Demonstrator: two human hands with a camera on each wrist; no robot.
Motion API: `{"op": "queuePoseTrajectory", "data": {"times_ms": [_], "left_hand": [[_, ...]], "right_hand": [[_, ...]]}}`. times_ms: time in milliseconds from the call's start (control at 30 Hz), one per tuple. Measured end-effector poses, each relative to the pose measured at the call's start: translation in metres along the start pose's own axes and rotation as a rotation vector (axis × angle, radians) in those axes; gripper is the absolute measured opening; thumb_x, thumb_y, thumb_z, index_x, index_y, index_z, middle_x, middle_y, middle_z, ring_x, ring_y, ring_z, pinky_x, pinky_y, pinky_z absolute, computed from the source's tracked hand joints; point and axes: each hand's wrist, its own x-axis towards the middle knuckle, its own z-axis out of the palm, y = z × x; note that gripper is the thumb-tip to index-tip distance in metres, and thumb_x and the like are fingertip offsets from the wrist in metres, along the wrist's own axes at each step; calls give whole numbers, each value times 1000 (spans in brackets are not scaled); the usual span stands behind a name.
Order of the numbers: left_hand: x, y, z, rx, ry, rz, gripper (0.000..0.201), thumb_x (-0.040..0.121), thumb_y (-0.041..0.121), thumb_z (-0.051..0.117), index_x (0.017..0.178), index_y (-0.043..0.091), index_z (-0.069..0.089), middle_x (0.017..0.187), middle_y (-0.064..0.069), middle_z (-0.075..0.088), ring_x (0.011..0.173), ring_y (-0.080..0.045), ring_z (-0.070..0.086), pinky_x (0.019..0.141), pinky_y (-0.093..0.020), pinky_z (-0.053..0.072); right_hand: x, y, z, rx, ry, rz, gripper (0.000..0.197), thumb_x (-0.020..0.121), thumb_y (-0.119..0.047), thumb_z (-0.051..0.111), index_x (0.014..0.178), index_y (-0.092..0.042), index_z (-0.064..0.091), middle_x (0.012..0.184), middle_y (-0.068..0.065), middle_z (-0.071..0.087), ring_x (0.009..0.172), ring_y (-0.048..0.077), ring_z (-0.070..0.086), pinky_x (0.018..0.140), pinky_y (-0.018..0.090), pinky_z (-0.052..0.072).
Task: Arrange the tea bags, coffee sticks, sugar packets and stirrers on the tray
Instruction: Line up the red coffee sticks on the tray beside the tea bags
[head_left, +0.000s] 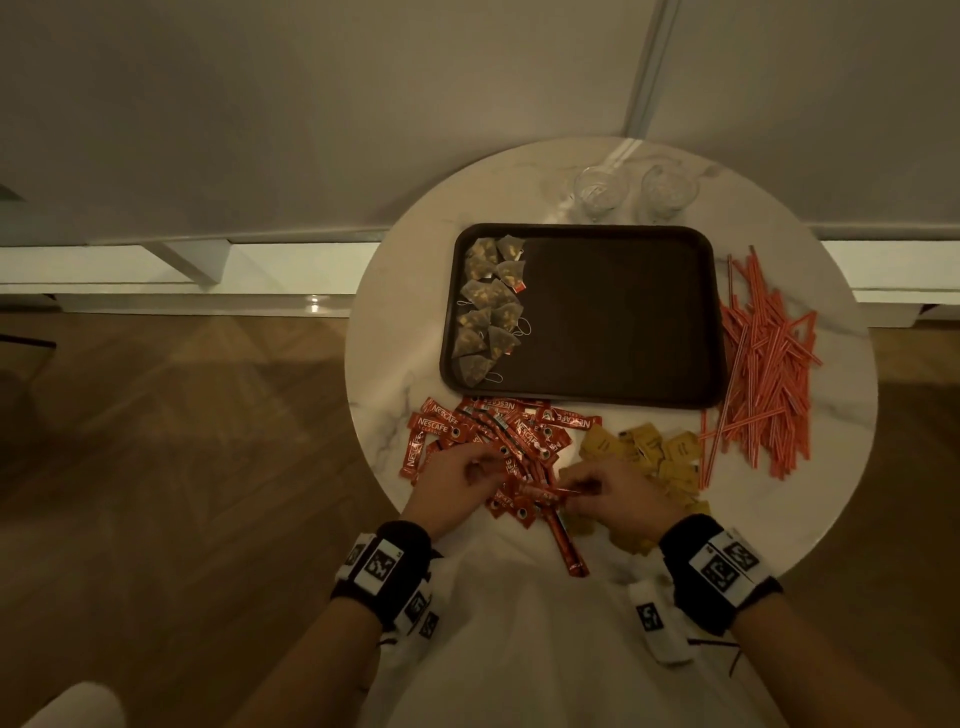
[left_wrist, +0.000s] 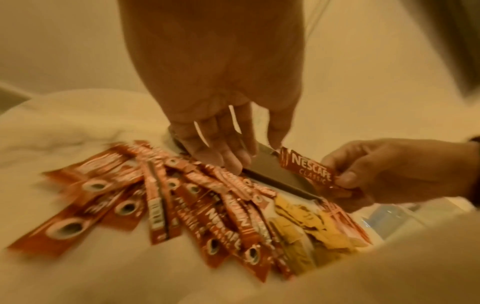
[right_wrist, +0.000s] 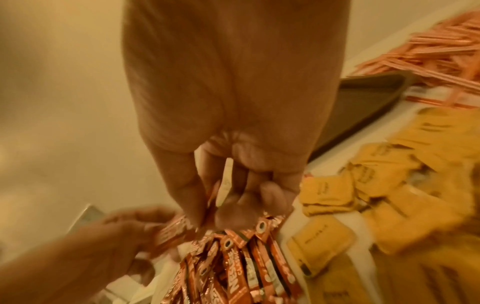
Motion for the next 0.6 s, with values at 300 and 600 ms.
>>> {"op": "queuePoseTrajectory", "data": {"times_ms": [300,600], "left_hand": [[-11,24,5,-124,-264,86,15,91,26,69,101,17,75,88,9,72,76,3,65,70,-14,52],[2,18,3,-290,-261,-56,6,92,23,68,93,18,72,64,14,67,59,3,60,59,-13,47]], "right_hand": [[0,-21,0,-17,-37,-31,5,88,-24,72,86,-21,75,70,-11,62,62,-3,53,60,14,41],[12,-32,8,367,200,-10,22,93,-26,64,73,-19,69,52,-8,60,47,0,52,52,14,43]]}}
